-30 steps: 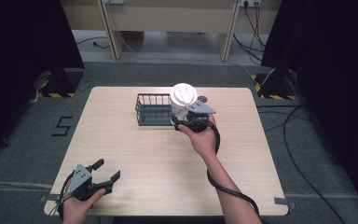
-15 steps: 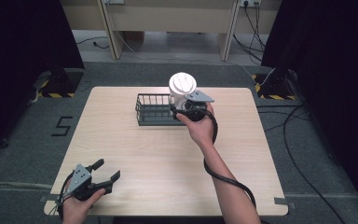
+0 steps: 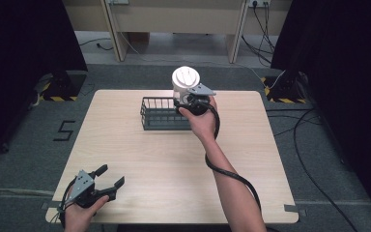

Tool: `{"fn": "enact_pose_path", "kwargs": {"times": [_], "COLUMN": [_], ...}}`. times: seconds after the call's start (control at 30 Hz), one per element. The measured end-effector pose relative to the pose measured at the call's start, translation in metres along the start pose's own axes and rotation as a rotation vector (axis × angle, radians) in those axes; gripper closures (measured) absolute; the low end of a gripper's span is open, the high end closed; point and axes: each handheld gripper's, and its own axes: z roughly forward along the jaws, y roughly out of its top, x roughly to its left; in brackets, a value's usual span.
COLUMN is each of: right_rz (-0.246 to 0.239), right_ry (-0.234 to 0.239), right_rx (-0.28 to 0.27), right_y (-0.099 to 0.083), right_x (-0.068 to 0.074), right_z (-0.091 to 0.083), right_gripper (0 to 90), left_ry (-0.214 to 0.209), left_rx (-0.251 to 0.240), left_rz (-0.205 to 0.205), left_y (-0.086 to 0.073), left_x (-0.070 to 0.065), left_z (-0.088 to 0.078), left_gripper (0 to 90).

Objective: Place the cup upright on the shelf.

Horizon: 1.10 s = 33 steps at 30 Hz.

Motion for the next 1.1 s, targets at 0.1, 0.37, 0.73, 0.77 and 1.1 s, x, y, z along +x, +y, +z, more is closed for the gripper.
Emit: {"fn": "enact_pose_path", "kwargs": {"times": [0.1, 0.37, 0.73, 0.77, 1.1], "right_rz": [0.0, 0.024, 0.04, 0.041, 0.053], "right_ry": [-0.004, -0.016, -0.029, -0.03, -0.049], "right_rx": [0.009, 0.031, 0.083, 0.088, 0.135], "right_y": [0.002, -0.001, -0.013, -0.015, -0.027], "right_x": [-0.001, -0.004, -0.002, -0.002, 0.0], "right_z": [0.005, 0.019, 0.038, 0.04, 0.053], "right_gripper": [18.6, 18.6, 18.4, 18.4, 18.2], "left_ry": [0.0, -0.002, -0.005, -0.004, -0.006], "left_rx": [-0.001, 0.002, 0.001, 0.001, 0.001], "left_rz": [-0.002, -0.003, -0.006, -0.005, -0.001], "left_y": [0.0, 0.0, 0.0, 0.0, 0.001], "left_x": [0.0, 0.001, 0.001, 0.001, 0.001], "left_z": [0.0, 0.0, 0.0, 0.0, 0.0], "left_gripper": [17.4, 17.4, 17.4, 17.5, 17.2]}}
